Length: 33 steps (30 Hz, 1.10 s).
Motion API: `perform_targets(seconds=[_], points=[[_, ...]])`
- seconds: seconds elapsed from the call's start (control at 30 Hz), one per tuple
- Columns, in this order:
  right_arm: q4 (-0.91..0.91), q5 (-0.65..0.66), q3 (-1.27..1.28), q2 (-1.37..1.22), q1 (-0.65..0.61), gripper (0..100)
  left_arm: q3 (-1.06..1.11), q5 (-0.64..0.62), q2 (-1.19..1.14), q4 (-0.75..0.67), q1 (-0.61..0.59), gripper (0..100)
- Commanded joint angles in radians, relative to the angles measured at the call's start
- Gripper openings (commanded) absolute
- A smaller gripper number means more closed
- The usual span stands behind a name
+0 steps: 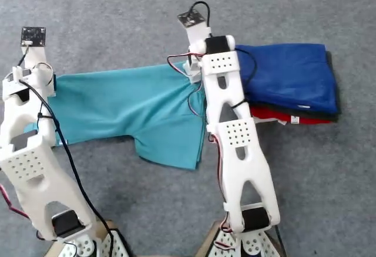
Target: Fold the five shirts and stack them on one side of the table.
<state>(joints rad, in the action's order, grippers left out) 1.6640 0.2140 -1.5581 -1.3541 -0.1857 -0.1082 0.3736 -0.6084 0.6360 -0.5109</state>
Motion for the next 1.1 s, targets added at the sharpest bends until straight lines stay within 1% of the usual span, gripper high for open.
perform_targets(seconds=[0.0, 0.13, 0.23, 0.3, 0.37, 0.47, 0.53, 0.6, 0.67, 0.73, 0.8, 0.87, 1.07], points=[[0.02, -0.009, -0.008, 0.018, 0.018, 1.5, -0.058, -0.017, -0.003, 0.0, -0.015, 3], [0.101, -0.006, -0.104, 0.035, -0.003, 1.5, -0.068, -0.064, 0.166, 0.172, -0.004, 3], [0.104, -0.011, -0.107, 0.071, 0.002, 1.5, -0.027, -0.064, 0.308, 0.239, 0.021, 3], [0.107, -0.025, -0.061, 0.116, 0.003, 1.5, 0.03, -0.063, 0.408, 0.275, 0.031, 3], [0.107, -0.068, 0.019, 0.183, -0.002, 1.5, 0.117, -0.06, 0.514, 0.319, 0.036, 3], [0.107, -0.107, 0.205, 0.329, -0.031, 1.5, 0.321, 0.023, 0.684, 0.351, 0.048, 3], [0.103, -0.11, 0.375, 0.427, -0.061, 1.5, 0.495, 0.091, 0.789, 0.287, 0.048, 3], [0.087, -0.109, 0.527, 0.504, -0.091, 1.5, 0.659, 0.149, 0.875, 0.157, 0.044, 3], [0.04, -0.109, 0.641, 0.542, -0.098, 1.5, 0.797, 0.173, 0.93, 0.037, 0.033, 3], [-0.008, -0.11, 0.727, 0.553, -0.095, 1.5, 0.881, 0.173, 0.941, -0.054, 0.03, 3], [-0.044, -0.11, 0.799, 0.553, -0.084, 1.5, 0.928, 0.175, 0.914, -0.106, 0.03, 3], [-0.098, -0.11, 0.871, 0.553, -0.074, 1.5, 0.938, 0.183, 0.862, -0.127, 0.031, 3], [-0.245, -0.075, 1.046, 0.553, -0.005, 1.5, 0.906, 0.284, 0.649, -0.173, 0.028, 3]])
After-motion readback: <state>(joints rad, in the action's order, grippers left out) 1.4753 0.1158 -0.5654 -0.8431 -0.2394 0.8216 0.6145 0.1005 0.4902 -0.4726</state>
